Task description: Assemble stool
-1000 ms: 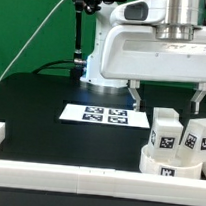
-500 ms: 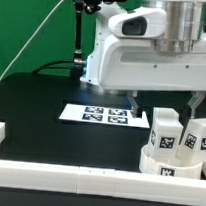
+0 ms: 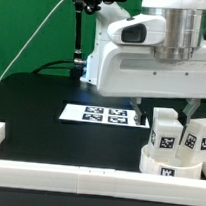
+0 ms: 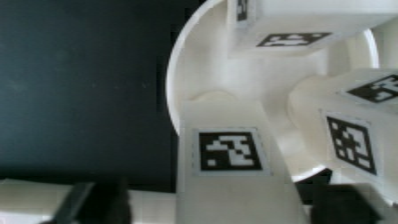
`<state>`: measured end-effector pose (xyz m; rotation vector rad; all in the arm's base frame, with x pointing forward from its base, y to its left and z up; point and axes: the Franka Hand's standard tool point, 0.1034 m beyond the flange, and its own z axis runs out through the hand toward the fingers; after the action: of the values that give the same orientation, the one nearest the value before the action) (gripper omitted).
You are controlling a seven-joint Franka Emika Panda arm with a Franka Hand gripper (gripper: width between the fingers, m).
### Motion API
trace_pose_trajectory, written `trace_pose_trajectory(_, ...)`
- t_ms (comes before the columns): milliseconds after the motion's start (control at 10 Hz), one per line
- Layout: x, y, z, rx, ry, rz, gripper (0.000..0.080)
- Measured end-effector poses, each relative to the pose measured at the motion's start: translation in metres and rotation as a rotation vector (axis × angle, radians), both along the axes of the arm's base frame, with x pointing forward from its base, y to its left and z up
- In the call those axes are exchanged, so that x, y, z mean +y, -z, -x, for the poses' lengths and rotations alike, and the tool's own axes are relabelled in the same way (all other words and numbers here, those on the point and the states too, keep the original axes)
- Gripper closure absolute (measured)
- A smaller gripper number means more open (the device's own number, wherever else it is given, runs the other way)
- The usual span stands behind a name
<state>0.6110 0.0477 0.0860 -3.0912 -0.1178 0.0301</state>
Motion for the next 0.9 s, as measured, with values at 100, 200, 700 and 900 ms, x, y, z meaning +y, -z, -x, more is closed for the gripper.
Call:
trace_pose_trajectory(100, 0.0, -0.0004, -0.0004, -0.001, 0.001, 0.0, 0.0432)
trace_pose_trajectory(200, 0.0, -0.0005, -0.0005, -0.001, 0.001, 0.0, 0.0465)
trace_pose_trajectory(700, 0.0001, 0.0003, -0.0028, -0.017, 0.17, -0.02, 0.0465)
trace_pose_trajectory(900, 0.0064, 0.0005, -0.0074, -0.064, 0.418, -0.03, 0.0465)
